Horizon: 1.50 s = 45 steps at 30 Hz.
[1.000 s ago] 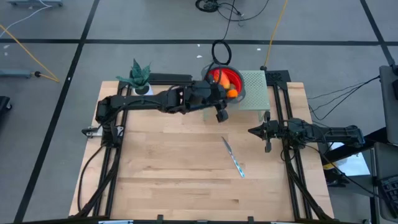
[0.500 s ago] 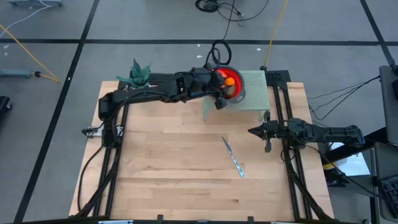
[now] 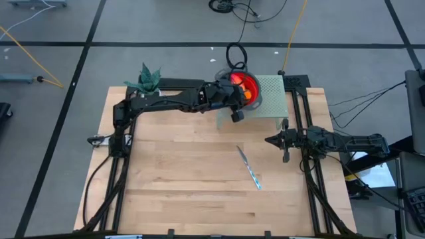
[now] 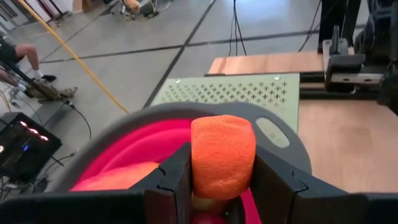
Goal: Pick & Place Fruit
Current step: Put the orange tangerine into the red basket on the shelf, then put the blue white knife to the right of the red basket on the shelf
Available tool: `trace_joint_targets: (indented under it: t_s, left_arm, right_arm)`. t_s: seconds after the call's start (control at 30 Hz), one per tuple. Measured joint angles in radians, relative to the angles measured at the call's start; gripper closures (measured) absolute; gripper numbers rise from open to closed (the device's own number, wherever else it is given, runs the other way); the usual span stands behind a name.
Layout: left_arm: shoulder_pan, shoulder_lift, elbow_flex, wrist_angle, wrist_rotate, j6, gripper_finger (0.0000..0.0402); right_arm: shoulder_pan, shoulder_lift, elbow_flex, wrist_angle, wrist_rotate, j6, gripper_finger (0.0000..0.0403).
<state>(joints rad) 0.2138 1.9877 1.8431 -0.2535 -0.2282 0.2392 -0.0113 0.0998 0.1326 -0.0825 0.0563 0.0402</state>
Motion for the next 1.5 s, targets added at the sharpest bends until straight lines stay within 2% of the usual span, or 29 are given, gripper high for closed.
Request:
trace_joint_targets:
  t_s: [0.5, 0.73, 1.1, 1.33, 1.5]
  left_arm:
    - [-0.001, 0.000, 0.000, -0.067, 0.000, 0.006, 0.0270]
    - [-0.001, 0.000, 0.000, -0.068, -0.009, 0.117, 0.0270]
    - [-0.001, 0.000, 0.000, -0.102, -0.012, 0.175, 0.0269]
    - [-0.001, 0.000, -0.001, -0.132, -0.088, 0.188, 0.0241]
    - [-0.001, 0.000, -0.001, -0.131, -0.098, 0.212, 0.0218]
  right_arm:
    - [0.000, 0.000, 0.000, -0.006, 0.000, 0.000, 0.0403]
    - [0.000, 0.000, 0.000, -0.006, 0.000, 0.000, 0.0403]
    - [0.000, 0.000, 0.000, -0.006, 0.000, 0.000, 0.0403]
    - [0.000, 0.000, 0.000, -0.005, 0.000, 0.000, 0.0403]
    - [0.000, 0.000, 0.000, -0.005, 0.000, 0.000, 0.0403]
